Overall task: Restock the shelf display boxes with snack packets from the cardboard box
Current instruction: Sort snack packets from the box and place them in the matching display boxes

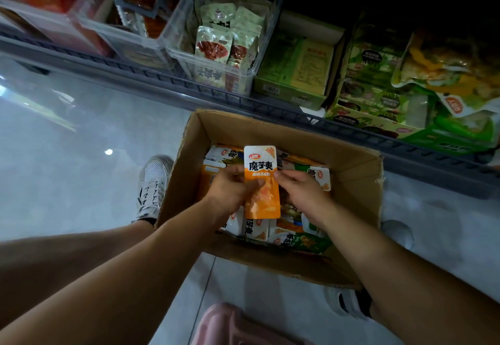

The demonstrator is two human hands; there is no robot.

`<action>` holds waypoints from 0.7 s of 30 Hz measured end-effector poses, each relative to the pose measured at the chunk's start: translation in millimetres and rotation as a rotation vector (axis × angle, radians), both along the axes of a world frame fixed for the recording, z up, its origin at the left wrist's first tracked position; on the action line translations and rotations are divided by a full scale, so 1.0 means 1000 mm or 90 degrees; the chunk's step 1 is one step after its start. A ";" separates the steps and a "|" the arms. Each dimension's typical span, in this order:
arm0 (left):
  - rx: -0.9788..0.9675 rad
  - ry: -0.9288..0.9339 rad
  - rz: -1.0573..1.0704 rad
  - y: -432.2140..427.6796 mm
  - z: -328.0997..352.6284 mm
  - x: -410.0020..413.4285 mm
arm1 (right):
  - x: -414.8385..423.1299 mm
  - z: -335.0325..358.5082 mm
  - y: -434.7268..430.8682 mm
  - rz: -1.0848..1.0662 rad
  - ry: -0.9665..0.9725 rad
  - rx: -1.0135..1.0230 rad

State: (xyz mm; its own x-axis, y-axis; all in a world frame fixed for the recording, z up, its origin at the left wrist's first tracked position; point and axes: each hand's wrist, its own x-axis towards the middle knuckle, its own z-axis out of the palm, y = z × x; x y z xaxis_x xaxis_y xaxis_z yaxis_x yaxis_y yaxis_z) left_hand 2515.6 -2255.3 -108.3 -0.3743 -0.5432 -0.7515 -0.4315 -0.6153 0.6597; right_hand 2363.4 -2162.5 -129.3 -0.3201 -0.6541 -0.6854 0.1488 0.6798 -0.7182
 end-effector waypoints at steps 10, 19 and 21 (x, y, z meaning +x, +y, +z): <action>0.014 -0.076 0.090 -0.007 -0.016 0.012 | -0.018 -0.039 0.013 0.301 0.560 0.062; 0.025 -0.090 0.087 -0.005 -0.015 0.015 | -0.026 -0.048 0.005 0.302 0.424 0.096; 0.027 -0.093 0.086 -0.005 -0.016 0.016 | -0.026 -0.051 0.007 0.302 0.434 0.117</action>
State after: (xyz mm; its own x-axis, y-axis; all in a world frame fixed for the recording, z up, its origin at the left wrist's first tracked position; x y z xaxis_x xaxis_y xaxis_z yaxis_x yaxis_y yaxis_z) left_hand 2531.4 -2260.5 -124.0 -0.1858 -0.5478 -0.8157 -0.4316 -0.7003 0.5686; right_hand 2337.6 -2155.2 -180.0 -0.4217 -0.7207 -0.5502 -0.6061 0.6754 -0.4201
